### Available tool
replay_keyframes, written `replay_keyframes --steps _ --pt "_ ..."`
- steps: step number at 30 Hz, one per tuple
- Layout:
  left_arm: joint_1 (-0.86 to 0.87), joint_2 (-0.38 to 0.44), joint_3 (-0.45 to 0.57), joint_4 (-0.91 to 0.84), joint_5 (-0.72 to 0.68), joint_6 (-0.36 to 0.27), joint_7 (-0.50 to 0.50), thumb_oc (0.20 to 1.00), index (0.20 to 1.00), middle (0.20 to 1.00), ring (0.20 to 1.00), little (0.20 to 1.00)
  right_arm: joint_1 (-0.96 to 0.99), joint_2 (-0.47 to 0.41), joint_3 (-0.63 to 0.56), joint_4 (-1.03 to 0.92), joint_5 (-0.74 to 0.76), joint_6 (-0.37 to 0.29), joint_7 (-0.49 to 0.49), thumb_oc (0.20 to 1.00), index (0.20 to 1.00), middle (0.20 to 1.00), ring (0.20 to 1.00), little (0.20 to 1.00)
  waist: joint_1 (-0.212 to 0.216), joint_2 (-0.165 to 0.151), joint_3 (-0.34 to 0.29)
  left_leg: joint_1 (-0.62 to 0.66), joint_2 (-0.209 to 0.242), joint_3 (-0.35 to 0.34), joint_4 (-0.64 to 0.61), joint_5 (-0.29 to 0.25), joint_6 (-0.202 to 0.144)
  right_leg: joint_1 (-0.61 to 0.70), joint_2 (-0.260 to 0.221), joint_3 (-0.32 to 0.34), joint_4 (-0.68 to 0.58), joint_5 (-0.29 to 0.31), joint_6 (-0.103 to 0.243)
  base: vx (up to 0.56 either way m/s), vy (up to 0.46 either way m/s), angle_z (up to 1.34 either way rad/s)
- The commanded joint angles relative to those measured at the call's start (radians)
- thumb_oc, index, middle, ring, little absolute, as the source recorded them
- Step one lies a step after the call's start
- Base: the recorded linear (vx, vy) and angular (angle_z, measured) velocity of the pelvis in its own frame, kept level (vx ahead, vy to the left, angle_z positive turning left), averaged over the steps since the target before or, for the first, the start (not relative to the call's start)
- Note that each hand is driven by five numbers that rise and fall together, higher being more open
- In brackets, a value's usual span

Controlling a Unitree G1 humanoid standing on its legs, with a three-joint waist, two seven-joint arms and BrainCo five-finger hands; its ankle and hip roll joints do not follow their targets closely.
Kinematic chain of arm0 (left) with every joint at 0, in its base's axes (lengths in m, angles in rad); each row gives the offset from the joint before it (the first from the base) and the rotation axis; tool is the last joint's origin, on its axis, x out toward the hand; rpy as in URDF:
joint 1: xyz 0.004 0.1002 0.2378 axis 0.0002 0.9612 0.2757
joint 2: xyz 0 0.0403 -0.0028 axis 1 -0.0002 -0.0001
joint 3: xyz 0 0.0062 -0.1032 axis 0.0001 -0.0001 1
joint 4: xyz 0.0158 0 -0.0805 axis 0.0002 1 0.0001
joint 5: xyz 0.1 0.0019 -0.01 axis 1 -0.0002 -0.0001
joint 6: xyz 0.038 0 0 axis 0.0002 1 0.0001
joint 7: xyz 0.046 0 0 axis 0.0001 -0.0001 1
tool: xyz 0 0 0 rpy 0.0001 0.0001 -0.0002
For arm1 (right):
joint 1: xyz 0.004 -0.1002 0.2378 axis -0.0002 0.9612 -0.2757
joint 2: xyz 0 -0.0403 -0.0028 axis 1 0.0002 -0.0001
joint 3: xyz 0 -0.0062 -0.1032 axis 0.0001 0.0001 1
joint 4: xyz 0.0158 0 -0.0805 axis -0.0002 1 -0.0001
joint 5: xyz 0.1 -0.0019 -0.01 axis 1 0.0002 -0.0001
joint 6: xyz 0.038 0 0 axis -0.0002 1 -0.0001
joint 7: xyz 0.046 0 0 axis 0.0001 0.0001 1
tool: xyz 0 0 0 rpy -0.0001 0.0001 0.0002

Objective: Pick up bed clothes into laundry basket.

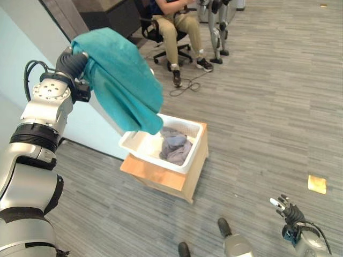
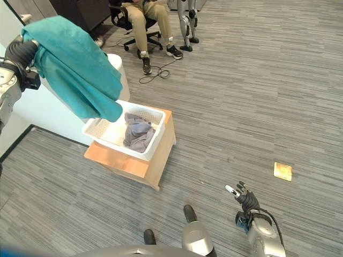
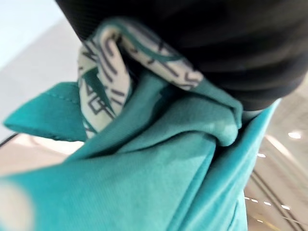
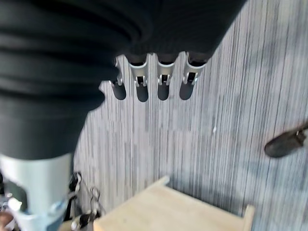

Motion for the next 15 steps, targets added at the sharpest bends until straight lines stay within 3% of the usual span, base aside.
replay_keyframes --steps 1,9,15 --pt "-0.170 0.039 0.005 0.034 0.051 -0.043 0.034 0.200 0.200 0.200 0.200 0.200 -0.021 -0.023 -0.032 -0.020 0.042 -0.024 -0.008 1.000 1.000 1.000 1.000 1.000 0.041 -0.065 0.011 0.051 -0.012 0.022 0.012 -0.031 0.022 -0.027 -0.034 -0.004 0.025 -0.050 0.084 -0.02 -0.040 -0.10" --pt "-0.206 0.054 -0.069 -0.030 0.105 -0.052 0.014 0.200 0.200 0.200 0.200 0.200 -0.010 -0.038 -0.034 -0.023 0.025 -0.019 0.008 1.000 1.000 1.000 1.000 1.000 0.053 -0.081 0.046 0.026 -0.007 0.020 0.012 -0.024 0.017 -0.050 -0.031 -0.008 0.023 -0.047 0.084 -0.01 -0.010 -0.03" --pt "-0.214 0.044 -0.129 -0.020 0.227 -0.054 -0.010 0.200 0.200 0.200 0.200 0.200 -0.016 -0.046 -0.012 -0.021 -0.001 -0.026 0.018 1.000 1.000 1.000 1.000 1.000 0.041 -0.097 0.099 -0.028 -0.002 0.021 0.012 -0.006 0.010 -0.105 -0.029 -0.011 0.022 -0.029 0.081 -0.05 -0.008 0.03"
